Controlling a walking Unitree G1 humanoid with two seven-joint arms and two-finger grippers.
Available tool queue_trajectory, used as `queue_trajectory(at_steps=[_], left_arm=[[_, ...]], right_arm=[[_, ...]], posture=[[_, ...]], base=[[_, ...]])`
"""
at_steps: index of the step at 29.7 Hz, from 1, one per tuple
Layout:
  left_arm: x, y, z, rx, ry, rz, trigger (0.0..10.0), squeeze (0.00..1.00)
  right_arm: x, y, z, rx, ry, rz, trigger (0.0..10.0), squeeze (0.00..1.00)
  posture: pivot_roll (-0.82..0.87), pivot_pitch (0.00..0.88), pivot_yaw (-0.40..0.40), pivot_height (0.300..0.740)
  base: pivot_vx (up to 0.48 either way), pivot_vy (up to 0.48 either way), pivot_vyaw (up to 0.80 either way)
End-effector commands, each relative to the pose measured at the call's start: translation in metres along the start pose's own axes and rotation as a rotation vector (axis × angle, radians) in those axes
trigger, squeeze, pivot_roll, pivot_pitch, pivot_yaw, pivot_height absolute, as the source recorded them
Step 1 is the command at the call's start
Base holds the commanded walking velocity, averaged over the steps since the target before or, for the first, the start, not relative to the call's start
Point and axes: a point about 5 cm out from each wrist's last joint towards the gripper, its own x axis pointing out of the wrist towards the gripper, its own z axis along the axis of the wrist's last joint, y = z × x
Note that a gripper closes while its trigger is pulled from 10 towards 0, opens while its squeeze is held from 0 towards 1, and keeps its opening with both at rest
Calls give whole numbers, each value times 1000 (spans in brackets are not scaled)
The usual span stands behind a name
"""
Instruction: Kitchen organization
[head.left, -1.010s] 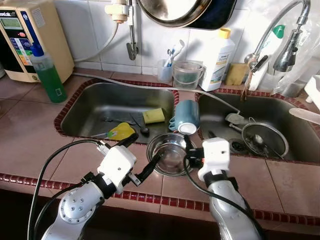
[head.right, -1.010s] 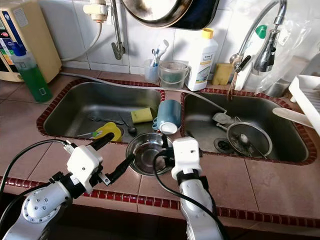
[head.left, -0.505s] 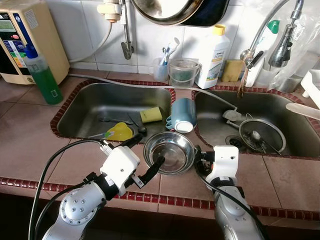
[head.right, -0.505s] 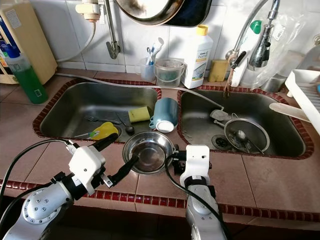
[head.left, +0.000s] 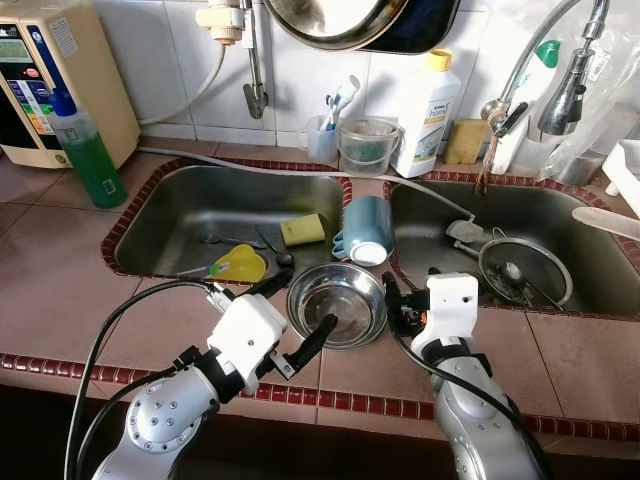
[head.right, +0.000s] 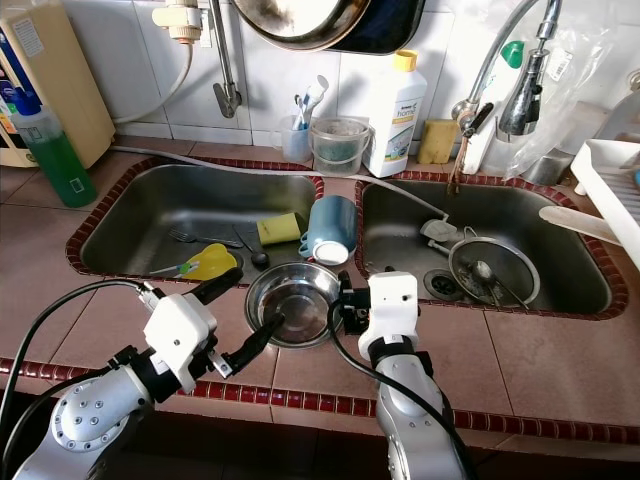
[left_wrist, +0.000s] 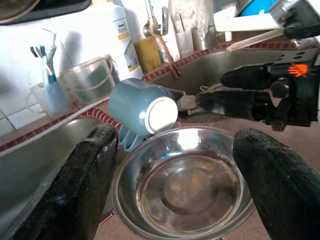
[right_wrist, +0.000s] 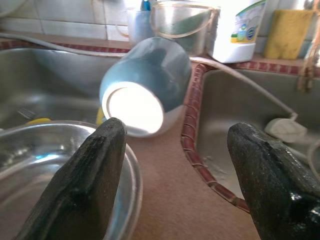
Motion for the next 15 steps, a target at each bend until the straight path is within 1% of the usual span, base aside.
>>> queue_trajectory(at_steps=[1,3,6,8,12,15], left_arm=[[0,-3,4,3,-8,-12,10000,0],[0,-4,3,1,-4,-14,10000,0],[-3,-8,-1,4,12,-29,10000,0],[-3,-10,0,-2,9,-35,10000,0],[-3,-11,1,-4,7,-37,10000,0],[-2,-12,2,-3,3,-37,10000,0]], right_arm=[[3,0,-2,8,25,21,10000,0],[3,-1,-2,4,29,24,10000,0],[9,-6,-3,20,50,43,10000,0],[12,-10,-6,34,74,54,10000,0],[15,-12,-9,59,94,72,10000,0],[17,-13,-11,51,107,85,10000,0]], posture=[[-120,32,-27,740],[-121,34,-26,740],[-123,39,-26,740],[-122,45,-25,740],[-122,45,-25,740],[-122,45,-25,740]], base=[[0,0,0],[0,0,0],[0,0,0],[0,0,0],[0,0,0],[0,0,0]])
